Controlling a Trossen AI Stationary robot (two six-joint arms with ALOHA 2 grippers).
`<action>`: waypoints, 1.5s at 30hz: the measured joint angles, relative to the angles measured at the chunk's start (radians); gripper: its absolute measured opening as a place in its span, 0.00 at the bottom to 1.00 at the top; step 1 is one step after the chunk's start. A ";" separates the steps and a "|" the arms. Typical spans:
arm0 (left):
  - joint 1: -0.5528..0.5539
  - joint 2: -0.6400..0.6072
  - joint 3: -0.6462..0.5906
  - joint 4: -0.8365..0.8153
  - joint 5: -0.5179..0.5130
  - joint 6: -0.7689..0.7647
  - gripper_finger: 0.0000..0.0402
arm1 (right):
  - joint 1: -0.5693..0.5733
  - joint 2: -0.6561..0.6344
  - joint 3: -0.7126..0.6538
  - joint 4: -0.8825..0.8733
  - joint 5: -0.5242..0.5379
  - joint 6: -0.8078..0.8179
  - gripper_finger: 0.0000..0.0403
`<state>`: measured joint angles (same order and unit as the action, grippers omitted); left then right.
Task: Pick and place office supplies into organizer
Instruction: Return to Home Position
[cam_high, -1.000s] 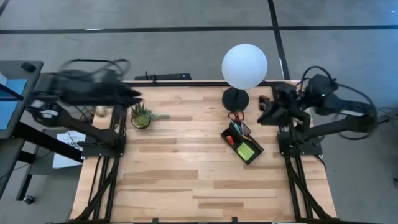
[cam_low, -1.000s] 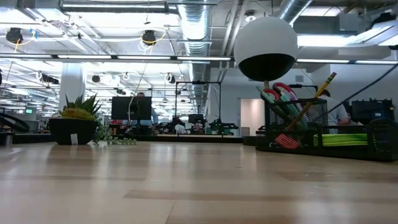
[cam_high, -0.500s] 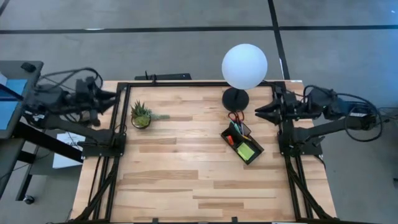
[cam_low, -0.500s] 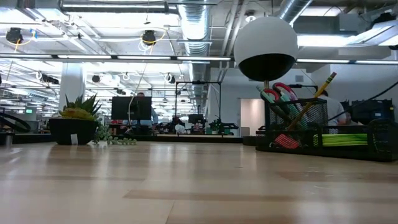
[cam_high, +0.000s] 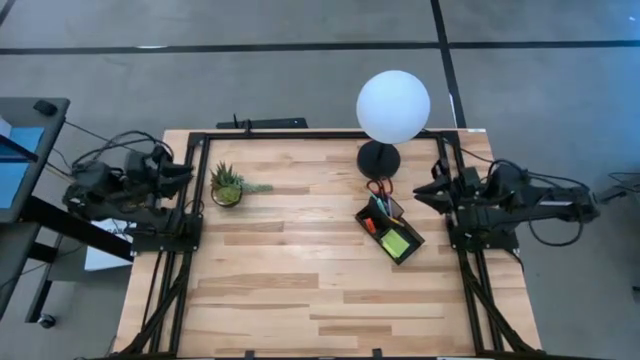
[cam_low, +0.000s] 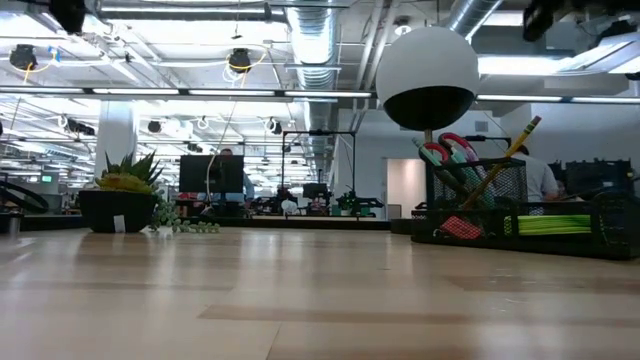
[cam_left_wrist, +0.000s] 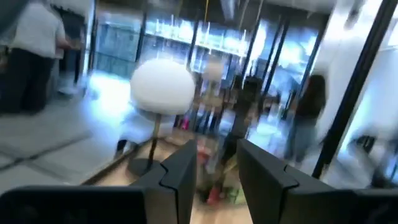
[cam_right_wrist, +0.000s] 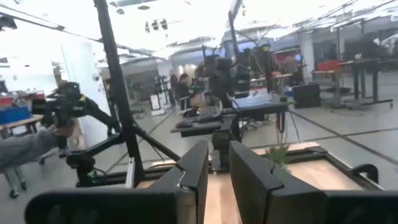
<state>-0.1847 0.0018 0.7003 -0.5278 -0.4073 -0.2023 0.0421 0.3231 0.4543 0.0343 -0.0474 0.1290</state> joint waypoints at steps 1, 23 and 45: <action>0.000 0.006 0.002 -0.028 -0.008 0.020 0.27 | -0.005 -0.021 -0.023 0.009 0.002 0.002 0.14; -0.001 0.004 -0.350 0.653 0.044 0.189 0.27 | -0.125 -0.288 -0.350 0.259 0.022 0.145 0.14; -0.001 0.004 -0.672 0.837 0.158 0.029 0.27 | -0.195 -0.272 -0.448 0.216 0.022 0.213 0.14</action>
<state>-0.1860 0.0055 0.0282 0.3093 -0.2497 -0.1730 -0.1532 0.0513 0.0063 0.2502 -0.0250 0.3422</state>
